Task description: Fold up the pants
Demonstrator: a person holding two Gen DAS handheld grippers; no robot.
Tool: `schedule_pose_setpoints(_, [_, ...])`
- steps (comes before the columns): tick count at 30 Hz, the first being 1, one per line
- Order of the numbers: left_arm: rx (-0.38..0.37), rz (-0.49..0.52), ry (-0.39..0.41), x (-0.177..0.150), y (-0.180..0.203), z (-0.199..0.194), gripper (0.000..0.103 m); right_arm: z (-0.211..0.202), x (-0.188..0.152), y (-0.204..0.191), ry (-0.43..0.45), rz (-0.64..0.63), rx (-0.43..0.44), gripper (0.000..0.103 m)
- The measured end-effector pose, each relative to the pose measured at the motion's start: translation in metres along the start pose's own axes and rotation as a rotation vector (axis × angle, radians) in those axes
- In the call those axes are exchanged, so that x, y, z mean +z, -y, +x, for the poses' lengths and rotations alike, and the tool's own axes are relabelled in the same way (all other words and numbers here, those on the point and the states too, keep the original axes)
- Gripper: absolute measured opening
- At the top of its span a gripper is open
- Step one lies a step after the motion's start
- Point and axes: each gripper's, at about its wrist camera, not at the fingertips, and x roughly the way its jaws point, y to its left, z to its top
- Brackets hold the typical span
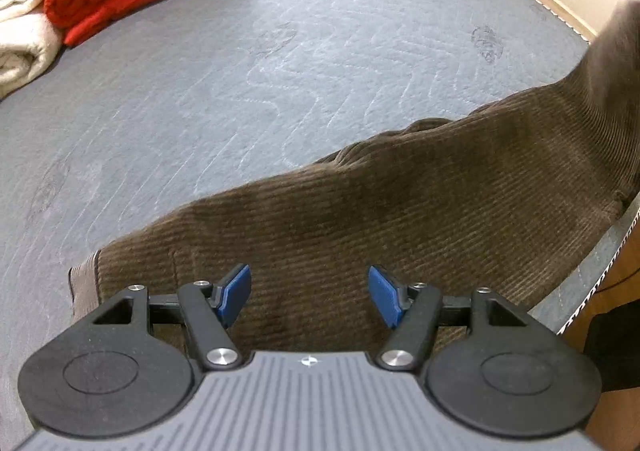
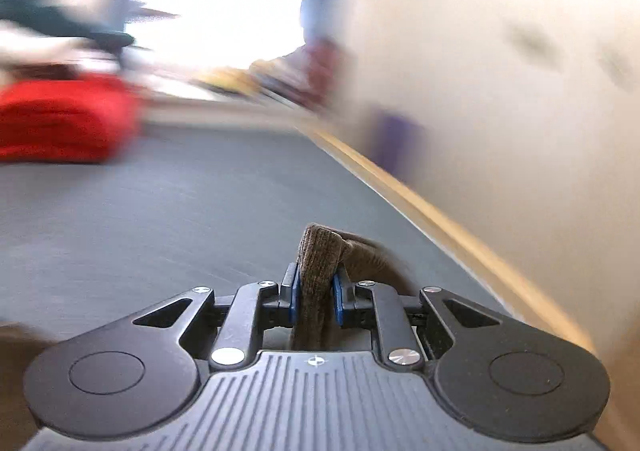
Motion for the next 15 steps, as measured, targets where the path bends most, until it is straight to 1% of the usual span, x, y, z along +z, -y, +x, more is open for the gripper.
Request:
schedule_pose_setpoints(1, [0.003,-0.006,-0.003,-0.002,-0.003,-0.001,0.071,-0.015,0.002,-0.034,0.037,-0.053,0.083,0.017])
schedule_pose_setpoints(2, [0.008,-0.013,-0.005,-0.004,-0.006,-0.001,0.071,-0.028,-0.001,-0.068,0.055,-0.115,0.169,0.017])
schedule_pose_setpoints(3, [0.012,-0.024,-0.007,-0.006,-0.010,-0.002,0.071,-0.038,-0.007,-0.098,0.055,-0.180,0.247,0.018])
schedule_pose_setpoints(4, [0.014,-0.036,-0.009,-0.007,-0.014,-0.003,0.071,-0.045,-0.018,-0.133,0.025,-0.256,0.345,0.019])
schedule_pose_setpoints(5, [0.013,-0.051,-0.011,-0.008,-0.018,-0.003,0.071,-0.049,-0.031,-0.160,-0.027,-0.317,0.430,0.019])
schedule_pose_setpoints(6, [0.011,-0.066,-0.015,-0.008,-0.023,-0.004,0.071,-0.051,-0.045,-0.184,-0.075,-0.376,0.496,0.021])
schedule_pose_setpoints(7, [0.008,-0.080,-0.018,-0.008,-0.027,-0.004,0.072,-0.052,-0.063,-0.209,-0.145,-0.447,0.564,0.024])
schedule_pose_setpoints(8, [0.006,-0.092,-0.021,-0.009,-0.030,-0.004,0.072,-0.052,-0.076,-0.226,-0.213,-0.504,0.623,0.024])
schedule_pose_setpoints(9, [0.002,-0.106,-0.023,-0.009,-0.033,-0.005,0.073,-0.055,-0.088,-0.239,-0.256,-0.547,0.676,0.024])
schedule_pose_setpoints(10, [-0.002,-0.118,-0.023,-0.009,-0.036,-0.005,0.073,-0.059,-0.093,-0.245,-0.267,-0.564,0.704,0.025])
schedule_pose_setpoints(12, [-0.011,-0.133,-0.025,-0.009,-0.038,-0.004,0.074,-0.070,-0.090,-0.245,-0.288,-0.555,0.793,0.027])
schedule_pose_setpoints(14, [-0.015,-0.134,-0.026,-0.007,-0.038,-0.003,0.074,-0.075,-0.080,-0.229,-0.268,-0.492,0.851,0.038])
schedule_pose_setpoints(15, [-0.017,-0.135,-0.026,-0.006,-0.037,-0.003,0.074,-0.076,-0.073,-0.218,-0.260,-0.451,0.867,0.047])
